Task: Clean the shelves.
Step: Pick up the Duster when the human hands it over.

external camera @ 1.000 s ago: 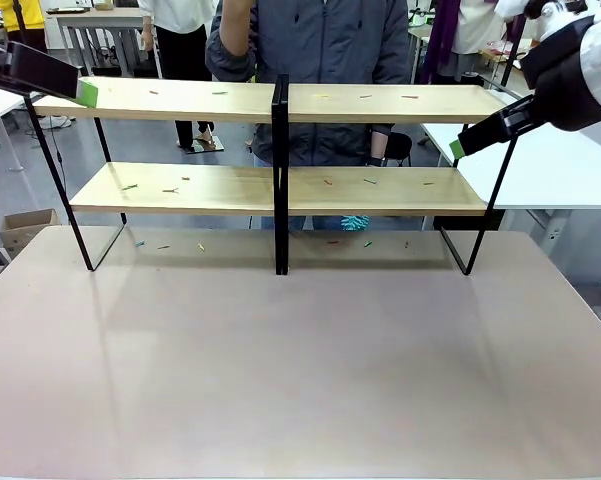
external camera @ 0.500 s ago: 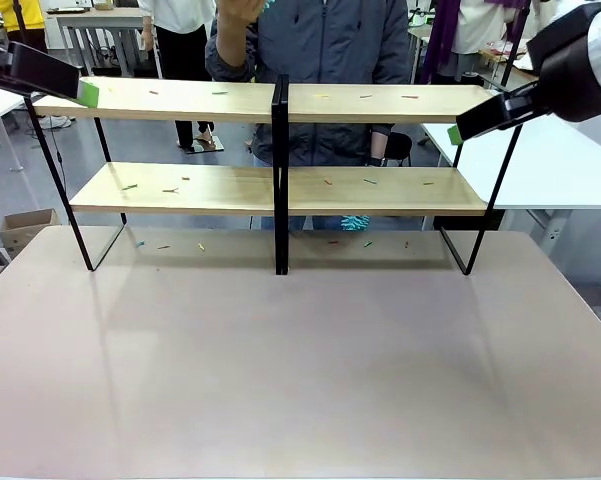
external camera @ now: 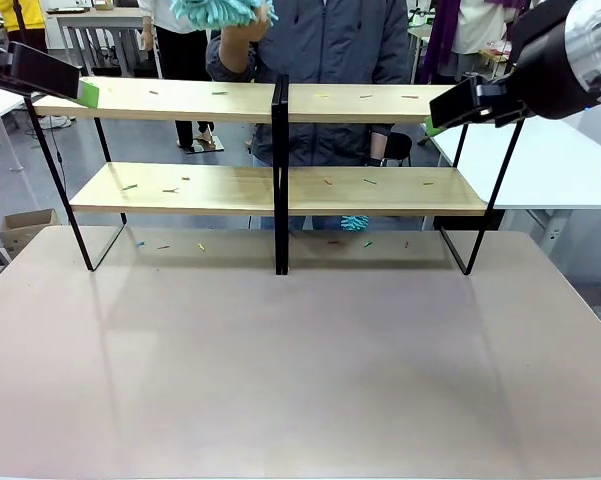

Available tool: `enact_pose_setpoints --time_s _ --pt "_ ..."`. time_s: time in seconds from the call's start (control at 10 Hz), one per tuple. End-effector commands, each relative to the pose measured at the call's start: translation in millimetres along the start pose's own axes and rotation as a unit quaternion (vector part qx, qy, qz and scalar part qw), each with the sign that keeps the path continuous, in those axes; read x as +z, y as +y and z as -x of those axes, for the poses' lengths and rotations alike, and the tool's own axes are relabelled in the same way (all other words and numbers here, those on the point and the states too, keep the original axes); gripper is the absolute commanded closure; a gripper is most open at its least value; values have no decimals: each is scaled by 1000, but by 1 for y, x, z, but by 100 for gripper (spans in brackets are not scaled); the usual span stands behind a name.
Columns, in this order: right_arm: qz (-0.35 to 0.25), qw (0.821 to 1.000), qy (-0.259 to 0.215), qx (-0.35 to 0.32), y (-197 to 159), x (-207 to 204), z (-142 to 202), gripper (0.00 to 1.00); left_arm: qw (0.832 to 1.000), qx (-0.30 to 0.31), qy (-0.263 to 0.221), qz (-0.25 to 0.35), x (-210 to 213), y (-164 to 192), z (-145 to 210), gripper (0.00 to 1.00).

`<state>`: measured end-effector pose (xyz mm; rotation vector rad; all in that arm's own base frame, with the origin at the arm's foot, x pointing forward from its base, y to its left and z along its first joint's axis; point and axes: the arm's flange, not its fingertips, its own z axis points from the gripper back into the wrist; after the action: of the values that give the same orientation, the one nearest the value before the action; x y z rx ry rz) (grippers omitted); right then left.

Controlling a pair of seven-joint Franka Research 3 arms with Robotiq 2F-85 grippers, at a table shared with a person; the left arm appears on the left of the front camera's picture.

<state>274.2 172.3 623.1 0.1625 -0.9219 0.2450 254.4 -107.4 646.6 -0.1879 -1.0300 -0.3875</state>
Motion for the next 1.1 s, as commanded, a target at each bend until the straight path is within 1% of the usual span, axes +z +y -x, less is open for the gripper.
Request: enact_pose_setpoints --time_s 0.0,0.5,1.0 --pt "-1 1000 -12 -12 6 -2 -11 0 1000 -1 -1 1 0 0 0 0" --pt "-2 1000 -28 7 12 3 -18 0 1000 -1 -1 1 0 0 0 0" --pt "-1 1000 -24 10 10 -2 -18 0 1000 -1 -1 1 0 0 0 0"
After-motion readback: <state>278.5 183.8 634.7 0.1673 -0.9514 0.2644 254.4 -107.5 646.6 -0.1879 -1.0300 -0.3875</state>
